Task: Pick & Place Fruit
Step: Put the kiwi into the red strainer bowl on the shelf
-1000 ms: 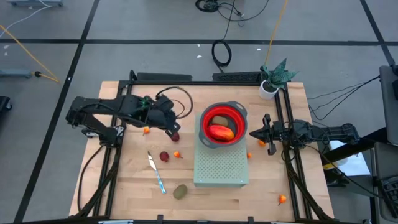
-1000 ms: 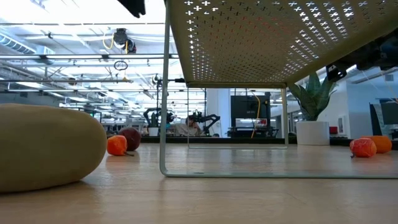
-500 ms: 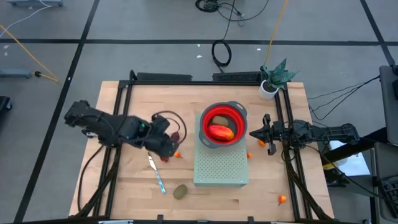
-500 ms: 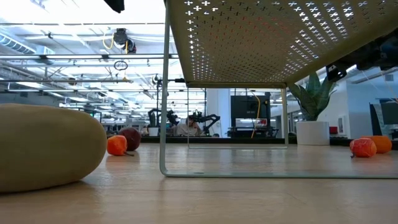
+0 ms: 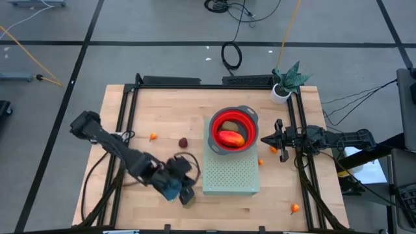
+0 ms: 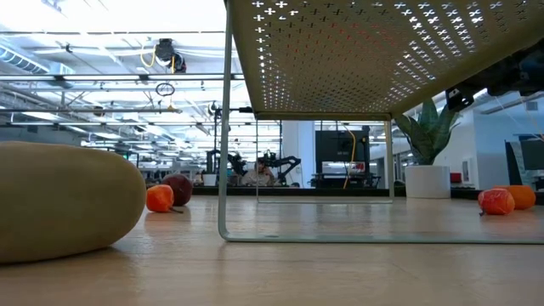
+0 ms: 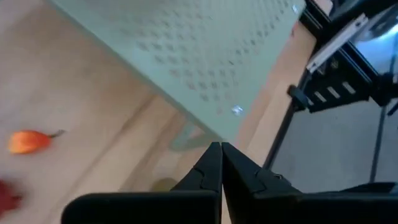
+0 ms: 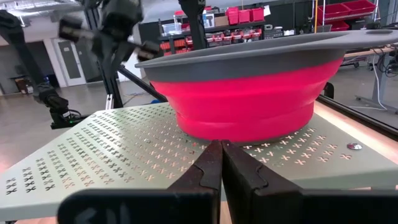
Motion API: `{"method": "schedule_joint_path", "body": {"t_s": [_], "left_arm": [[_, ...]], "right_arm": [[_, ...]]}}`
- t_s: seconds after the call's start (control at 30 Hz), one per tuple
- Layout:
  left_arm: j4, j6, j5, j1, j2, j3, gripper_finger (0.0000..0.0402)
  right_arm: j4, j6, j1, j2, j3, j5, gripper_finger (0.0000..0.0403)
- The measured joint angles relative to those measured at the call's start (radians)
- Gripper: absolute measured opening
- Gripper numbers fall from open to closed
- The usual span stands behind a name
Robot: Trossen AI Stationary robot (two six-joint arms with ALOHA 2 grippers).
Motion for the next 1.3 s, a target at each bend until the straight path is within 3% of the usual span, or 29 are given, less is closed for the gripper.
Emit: {"method": "schedule_joint_path", "body": {"t_s": [0.33, 0.6, 1.0, 1.17, 1.3], "left_arm": [[0.147, -0.056, 0.198, -0.042, 0.188, 0.0, 0.0004], [0.149, -0.15, 0.199, -0.081, 0.21, 0.001, 0.0001], [0.022, -0.265, 0.195, -0.093, 0.21, 0.001, 0.0012], [0.016, -0.283, 0.191, -0.093, 0.21, 0.001, 0.0042], [0.0, -0.3, 0.183, -0.092, 0.209, 0.001, 0.009]], "right_arm": [[0.0, 0.0, 0.0, 0.0, 0.0, 0.0, 0.0], [0.0, 0.0, 0.0, 0.0, 0.0, 0.0, 0.0], [0.0, 0.0, 0.0, 0.0, 0.0, 0.0, 0.0], [0.0, 0.0, 0.0, 0.0, 0.0, 0.0, 0.0], [0.0, 0.001, 0.0, 0.0, 0.0, 0.0, 0.0]]}}
